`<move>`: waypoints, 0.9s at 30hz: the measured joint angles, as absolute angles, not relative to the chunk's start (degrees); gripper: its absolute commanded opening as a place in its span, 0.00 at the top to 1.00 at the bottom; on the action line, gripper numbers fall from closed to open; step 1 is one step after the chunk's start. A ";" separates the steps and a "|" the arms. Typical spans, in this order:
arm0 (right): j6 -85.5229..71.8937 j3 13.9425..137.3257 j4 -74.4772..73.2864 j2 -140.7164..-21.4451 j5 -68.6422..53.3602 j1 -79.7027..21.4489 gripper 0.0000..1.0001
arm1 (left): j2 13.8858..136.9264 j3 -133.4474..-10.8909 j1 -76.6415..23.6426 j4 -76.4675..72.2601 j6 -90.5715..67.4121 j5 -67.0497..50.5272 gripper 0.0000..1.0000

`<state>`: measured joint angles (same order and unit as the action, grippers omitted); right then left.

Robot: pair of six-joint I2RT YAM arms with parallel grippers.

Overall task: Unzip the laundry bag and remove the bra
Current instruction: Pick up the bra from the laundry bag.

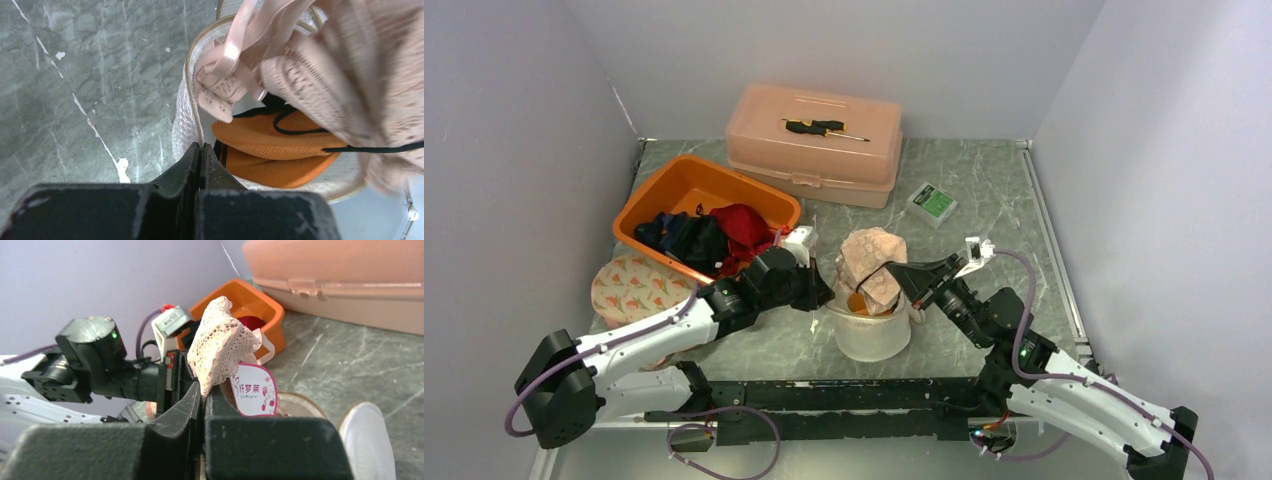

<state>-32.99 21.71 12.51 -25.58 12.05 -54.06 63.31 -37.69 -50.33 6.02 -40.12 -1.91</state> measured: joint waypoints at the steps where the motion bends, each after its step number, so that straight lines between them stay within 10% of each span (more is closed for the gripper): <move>1: -32.86 22.44 12.56 -25.67 11.97 -54.06 1.00 | 62.78 -37.69 -50.33 6.04 -40.07 -1.72 0.97; 17: -31.03 26.61 12.60 -26.44 10.98 -54.06 1.00 | 59.64 -38.26 -50.33 7.77 -36.64 5.48 0.94; 27: -30.24 21.45 8.14 -24.73 7.35 -54.06 1.00 | 52.86 -33.89 -50.33 10.41 -38.87 5.85 0.34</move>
<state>-30.24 21.45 8.14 -24.73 7.35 -54.06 52.86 -33.89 -50.33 10.41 -38.87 5.85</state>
